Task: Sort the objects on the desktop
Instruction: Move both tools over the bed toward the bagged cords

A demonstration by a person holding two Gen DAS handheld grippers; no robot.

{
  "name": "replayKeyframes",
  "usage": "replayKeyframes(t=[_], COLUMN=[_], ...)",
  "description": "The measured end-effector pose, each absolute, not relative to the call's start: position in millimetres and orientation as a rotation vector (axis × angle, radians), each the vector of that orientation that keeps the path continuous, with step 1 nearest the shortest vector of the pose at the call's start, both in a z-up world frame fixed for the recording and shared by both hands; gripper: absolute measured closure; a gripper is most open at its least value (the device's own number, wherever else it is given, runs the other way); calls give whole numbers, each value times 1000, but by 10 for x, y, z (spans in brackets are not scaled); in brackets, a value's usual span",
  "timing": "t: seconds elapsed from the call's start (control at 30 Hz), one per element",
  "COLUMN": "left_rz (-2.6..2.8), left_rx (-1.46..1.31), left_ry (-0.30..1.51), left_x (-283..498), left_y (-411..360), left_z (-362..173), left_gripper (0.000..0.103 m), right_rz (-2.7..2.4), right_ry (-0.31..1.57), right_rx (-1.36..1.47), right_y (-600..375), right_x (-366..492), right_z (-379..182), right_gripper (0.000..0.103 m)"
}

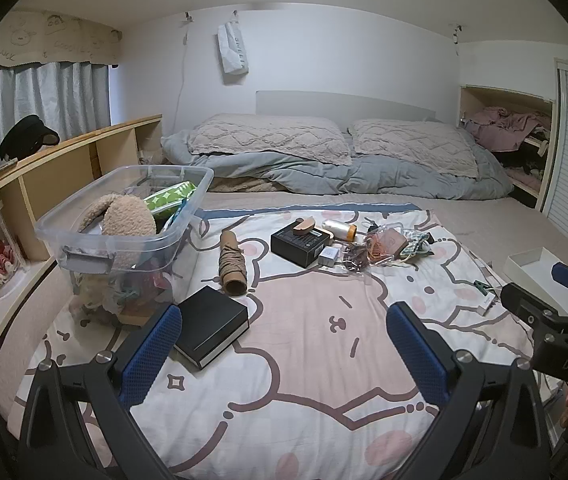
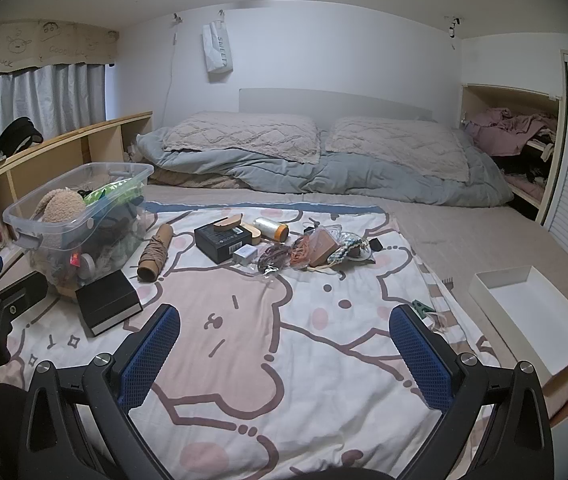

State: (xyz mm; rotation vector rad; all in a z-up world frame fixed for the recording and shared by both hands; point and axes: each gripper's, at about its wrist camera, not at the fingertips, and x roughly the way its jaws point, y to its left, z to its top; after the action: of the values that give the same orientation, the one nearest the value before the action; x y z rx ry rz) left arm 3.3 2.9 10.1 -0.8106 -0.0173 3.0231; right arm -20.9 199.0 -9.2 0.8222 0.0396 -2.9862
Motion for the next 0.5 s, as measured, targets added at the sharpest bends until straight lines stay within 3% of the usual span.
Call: replayKeyframes(t=[0.5], left_rz=[2997], left_rx=[-879], left_ry=[-15], left_x=[-142], left_y=[47], left_z=[-14], left_gripper=[0], right_rz=[-2962], right_ry=[37], right_rx=[894], right_y=[1959], right_x=[-355], right_z=[-249], right_gripper=[0])
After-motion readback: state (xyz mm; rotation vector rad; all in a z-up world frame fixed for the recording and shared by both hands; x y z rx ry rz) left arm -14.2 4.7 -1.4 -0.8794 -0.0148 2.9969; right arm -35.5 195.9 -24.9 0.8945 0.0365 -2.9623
